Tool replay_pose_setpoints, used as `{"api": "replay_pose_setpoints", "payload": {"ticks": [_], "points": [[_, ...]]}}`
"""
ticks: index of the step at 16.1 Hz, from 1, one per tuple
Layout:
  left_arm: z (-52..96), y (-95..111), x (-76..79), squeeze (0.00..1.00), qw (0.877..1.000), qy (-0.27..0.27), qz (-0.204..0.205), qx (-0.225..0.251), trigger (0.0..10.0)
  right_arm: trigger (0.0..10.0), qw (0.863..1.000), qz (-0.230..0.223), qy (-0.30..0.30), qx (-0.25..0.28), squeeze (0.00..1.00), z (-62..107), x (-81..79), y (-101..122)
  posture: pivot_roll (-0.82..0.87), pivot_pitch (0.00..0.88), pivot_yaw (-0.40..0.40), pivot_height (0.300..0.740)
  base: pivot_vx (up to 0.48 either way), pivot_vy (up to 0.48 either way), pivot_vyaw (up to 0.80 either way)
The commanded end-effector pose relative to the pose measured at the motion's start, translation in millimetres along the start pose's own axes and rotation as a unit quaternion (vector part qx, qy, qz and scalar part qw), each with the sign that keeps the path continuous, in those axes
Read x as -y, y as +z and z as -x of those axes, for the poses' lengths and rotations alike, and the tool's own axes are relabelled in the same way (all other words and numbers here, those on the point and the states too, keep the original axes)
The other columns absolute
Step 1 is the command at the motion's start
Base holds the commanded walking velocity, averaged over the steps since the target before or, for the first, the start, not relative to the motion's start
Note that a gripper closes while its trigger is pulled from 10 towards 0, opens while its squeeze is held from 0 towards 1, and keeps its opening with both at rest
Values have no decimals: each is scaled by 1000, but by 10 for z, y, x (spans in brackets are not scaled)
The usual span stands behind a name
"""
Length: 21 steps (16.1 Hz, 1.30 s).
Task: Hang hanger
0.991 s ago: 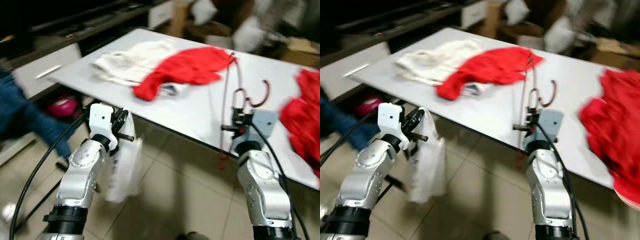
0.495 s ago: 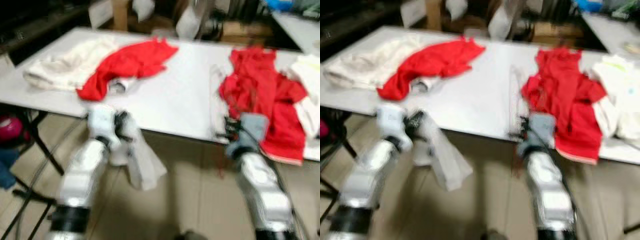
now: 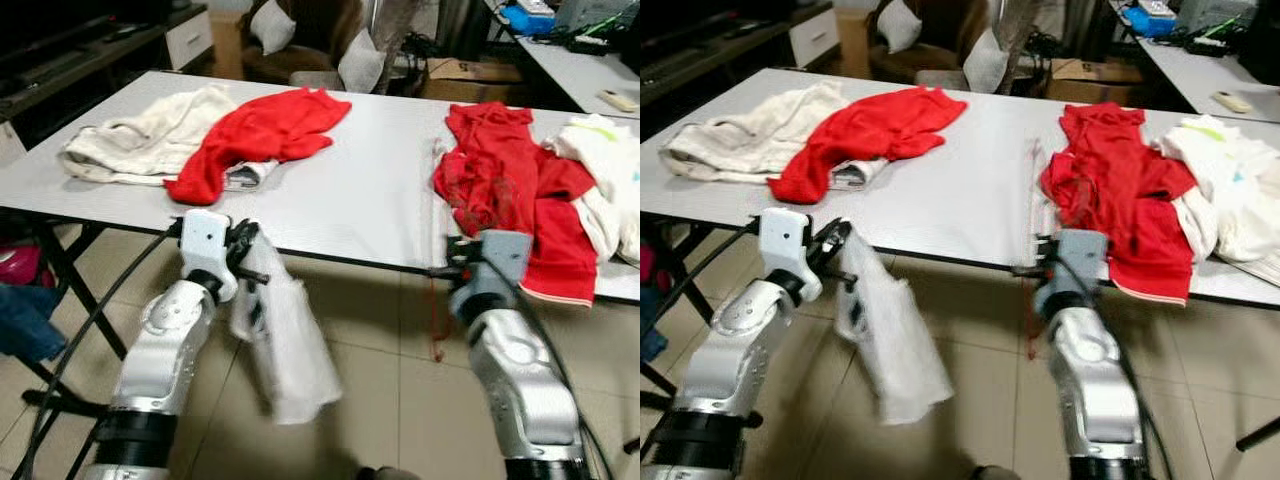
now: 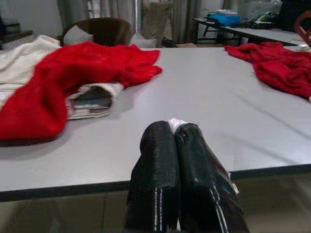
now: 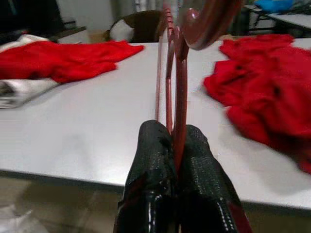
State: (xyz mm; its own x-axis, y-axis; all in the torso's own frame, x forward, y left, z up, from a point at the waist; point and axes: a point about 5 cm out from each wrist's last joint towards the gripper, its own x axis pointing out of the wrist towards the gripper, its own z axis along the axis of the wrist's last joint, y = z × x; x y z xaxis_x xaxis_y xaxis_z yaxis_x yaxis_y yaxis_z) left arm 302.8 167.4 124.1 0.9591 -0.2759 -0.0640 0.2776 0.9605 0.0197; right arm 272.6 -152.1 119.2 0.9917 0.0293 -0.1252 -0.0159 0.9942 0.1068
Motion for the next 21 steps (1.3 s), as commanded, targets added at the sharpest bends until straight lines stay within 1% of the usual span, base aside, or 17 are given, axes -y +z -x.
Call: {"api": "replay_pose_setpoints", "payload": {"ticks": [1,3,8,14,21], "points": [[-41,63,30,0,1000,-4,-4,11,10000,10000,1000,2,-5,8,0,-18,48,68,-54,0,12,740,0,296,-800],[-43,63,25,0,1000,-4,-4,10,10000,10000,1000,2,-5,9,0,-16,44,70,-56,0,14,740,0,294,-719],[-44,59,25,0,1000,-6,-4,9,10000,10000,1000,-2,-9,5,0,-6,50,56,-56,0,19,740,0,309,0],[-49,64,10,0,1000,-5,-5,8,10000,10000,1000,-5,-8,5,0,-9,36,58,-53,0,21,740,0,340,-765],[-63,70,17,0,1000,-7,-6,8,10000,10000,1000,-7,-11,5,0,-1,46,53,-55,0,27,740,0,369,0]]}}
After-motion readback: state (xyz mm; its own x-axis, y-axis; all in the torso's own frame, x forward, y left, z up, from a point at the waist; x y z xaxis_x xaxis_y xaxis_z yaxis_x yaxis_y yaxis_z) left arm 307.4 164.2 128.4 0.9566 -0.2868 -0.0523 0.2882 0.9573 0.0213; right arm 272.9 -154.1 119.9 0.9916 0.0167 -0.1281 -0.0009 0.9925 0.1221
